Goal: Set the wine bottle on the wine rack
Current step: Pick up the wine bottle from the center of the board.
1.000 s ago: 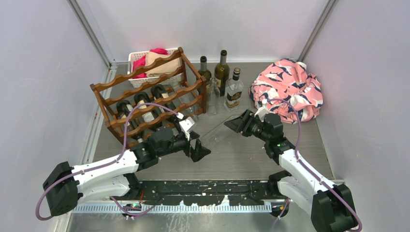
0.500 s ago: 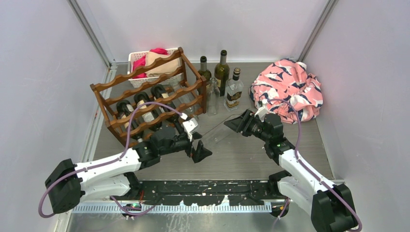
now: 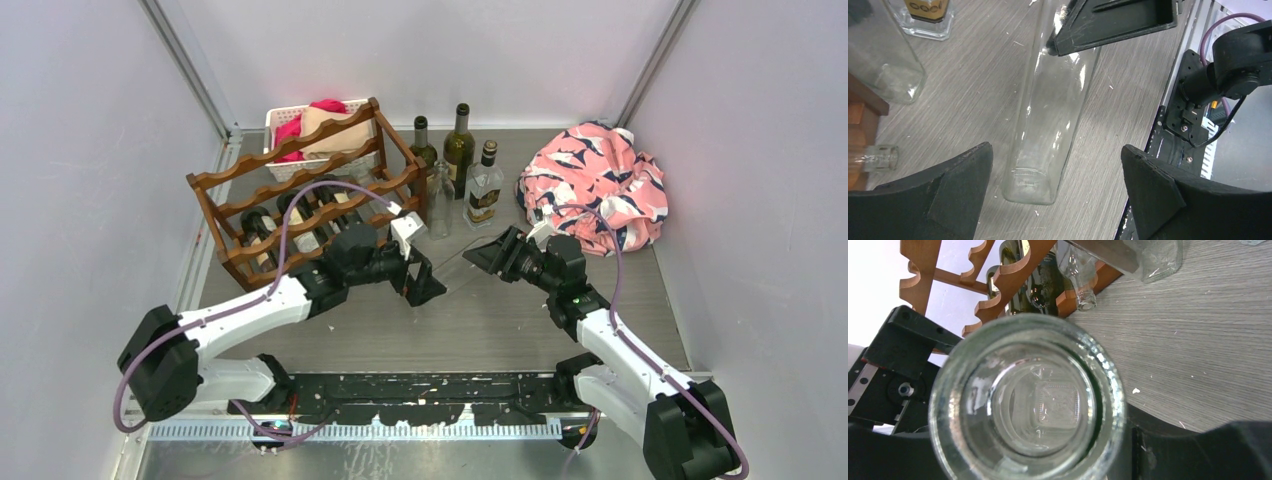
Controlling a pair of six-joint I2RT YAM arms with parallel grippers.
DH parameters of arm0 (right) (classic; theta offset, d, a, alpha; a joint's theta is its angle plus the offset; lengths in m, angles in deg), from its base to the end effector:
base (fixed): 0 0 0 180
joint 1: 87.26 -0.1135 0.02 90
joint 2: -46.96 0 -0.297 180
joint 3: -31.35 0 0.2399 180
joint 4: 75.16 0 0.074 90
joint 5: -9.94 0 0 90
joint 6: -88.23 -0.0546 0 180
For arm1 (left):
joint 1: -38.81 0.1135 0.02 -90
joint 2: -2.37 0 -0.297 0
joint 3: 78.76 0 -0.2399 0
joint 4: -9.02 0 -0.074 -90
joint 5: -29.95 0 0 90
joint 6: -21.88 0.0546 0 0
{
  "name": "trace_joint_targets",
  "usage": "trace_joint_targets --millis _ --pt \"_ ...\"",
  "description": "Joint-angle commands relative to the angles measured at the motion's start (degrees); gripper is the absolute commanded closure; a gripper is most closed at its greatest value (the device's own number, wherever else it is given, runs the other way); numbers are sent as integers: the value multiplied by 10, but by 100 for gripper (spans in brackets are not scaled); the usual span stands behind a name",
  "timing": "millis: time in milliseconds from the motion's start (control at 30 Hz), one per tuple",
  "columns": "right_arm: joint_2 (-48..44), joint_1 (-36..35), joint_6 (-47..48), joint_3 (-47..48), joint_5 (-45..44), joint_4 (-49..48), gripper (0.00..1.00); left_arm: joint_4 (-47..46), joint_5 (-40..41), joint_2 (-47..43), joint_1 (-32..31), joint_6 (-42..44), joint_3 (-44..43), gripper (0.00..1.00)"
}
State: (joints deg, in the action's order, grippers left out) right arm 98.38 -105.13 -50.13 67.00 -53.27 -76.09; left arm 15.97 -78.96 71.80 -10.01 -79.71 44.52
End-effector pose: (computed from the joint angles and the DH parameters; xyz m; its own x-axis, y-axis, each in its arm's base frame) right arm 0.1679 0.0800 0.2490 -0.6766 0.4828 -0.5560 -0.2754 0.5344 0.7991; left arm 0.1631 -0.2134 0.2965 -0.4004 0.1691 -0.9006 0.8498 0.4360 -0.2960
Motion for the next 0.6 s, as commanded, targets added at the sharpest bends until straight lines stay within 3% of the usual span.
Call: trace_joint_targets --millis 0,567 --pt "-3 0 -17 10 15 -71 99 1 -55 33 4 8 -39 3" --pt "14 0 -25 11 23 -90 99 -110 -40 106 4 136 7 8"
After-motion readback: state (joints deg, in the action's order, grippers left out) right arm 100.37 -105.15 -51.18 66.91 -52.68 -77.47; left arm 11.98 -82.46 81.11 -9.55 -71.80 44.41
